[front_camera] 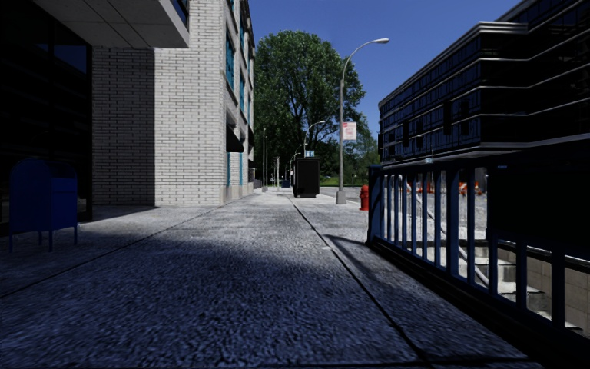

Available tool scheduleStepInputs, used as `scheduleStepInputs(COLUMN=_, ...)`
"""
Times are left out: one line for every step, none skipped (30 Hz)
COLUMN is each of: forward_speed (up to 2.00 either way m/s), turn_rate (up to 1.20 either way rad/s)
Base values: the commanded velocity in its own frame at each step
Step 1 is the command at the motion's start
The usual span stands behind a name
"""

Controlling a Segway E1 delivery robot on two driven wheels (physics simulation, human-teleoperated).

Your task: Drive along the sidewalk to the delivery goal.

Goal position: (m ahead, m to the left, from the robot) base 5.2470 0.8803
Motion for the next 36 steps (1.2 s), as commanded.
scheduleStepInputs(forward_speed=1.39, turn_rate=0.00)
scheduleStepInputs(forward_speed=1.39, turn_rate=0.00)
scheduleStepInputs(forward_speed=1.39, turn_rate=0.00)
scheduleStepInputs(forward_speed=1.39, turn_rate=0.00)
scheduleStepInputs(forward_speed=1.39, turn_rate=0.00)
scheduleStepInputs(forward_speed=1.39, turn_rate=0.00)
scheduleStepInputs(forward_speed=2.00, turn_rate=0.00)
scheduleStepInputs(forward_speed=2.00, turn_rate=0.00)
scheduleStepInputs(forward_speed=2.00, turn_rate=0.00)
scheduleStepInputs(forward_speed=2.00, turn_rate=0.00)
scheduleStepInputs(forward_speed=2.00, turn_rate=0.00)
scheduleStepInputs(forward_speed=2.00, turn_rate=0.00)
scheduleStepInputs(forward_speed=2.00, turn_rate=0.00)
scheduleStepInputs(forward_speed=2.00, turn_rate=0.00)
scheduleStepInputs(forward_speed=2.00, turn_rate=0.06)
scheduleStepInputs(forward_speed=2.00, turn_rate=0.12)
scheduleStepInputs(forward_speed=2.00, turn_rate=0.12)
scheduleStepInputs(forward_speed=2.00, turn_rate=0.16)
scheduleStepInputs(forward_speed=2.00, turn_rate=0.18)
scheduleStepInputs(forward_speed=2.00, turn_rate=0.21)
scheduleStepInputs(forward_speed=2.00, turn_rate=0.21)
scheduleStepInputs(forward_speed=2.00, turn_rate=0.22)
scheduleStepInputs(forward_speed=2.00, turn_rate=0.27)
scheduleStepInputs(forward_speed=2.00, turn_rate=0.28)
scheduleStepInputs(forward_speed=2.00, turn_rate=0.28)
scheduleStepInputs(forward_speed=2.00, turn_rate=0.29)
scheduleStepInputs(forward_speed=2.00, turn_rate=0.29)
scheduleStepInputs(forward_speed=2.00, turn_rate=0.29)
scheduleStepInputs(forward_speed=2.00, turn_rate=0.29)
scheduleStepInputs(forward_speed=2.00, turn_rate=0.29)
scheduleStepInputs(forward_speed=2.00, turn_rate=0.29)
scheduleStepInputs(forward_speed=2.00, turn_rate=0.29)
scheduleStepInputs(forward_speed=2.00, turn_rate=0.29)
scheduleStepInputs(forward_speed=2.00, turn_rate=0.29)
scheduleStepInputs(forward_speed=2.00, turn_rate=0.29)
scheduleStepInputs(forward_speed=2.00, turn_rate=0.29)
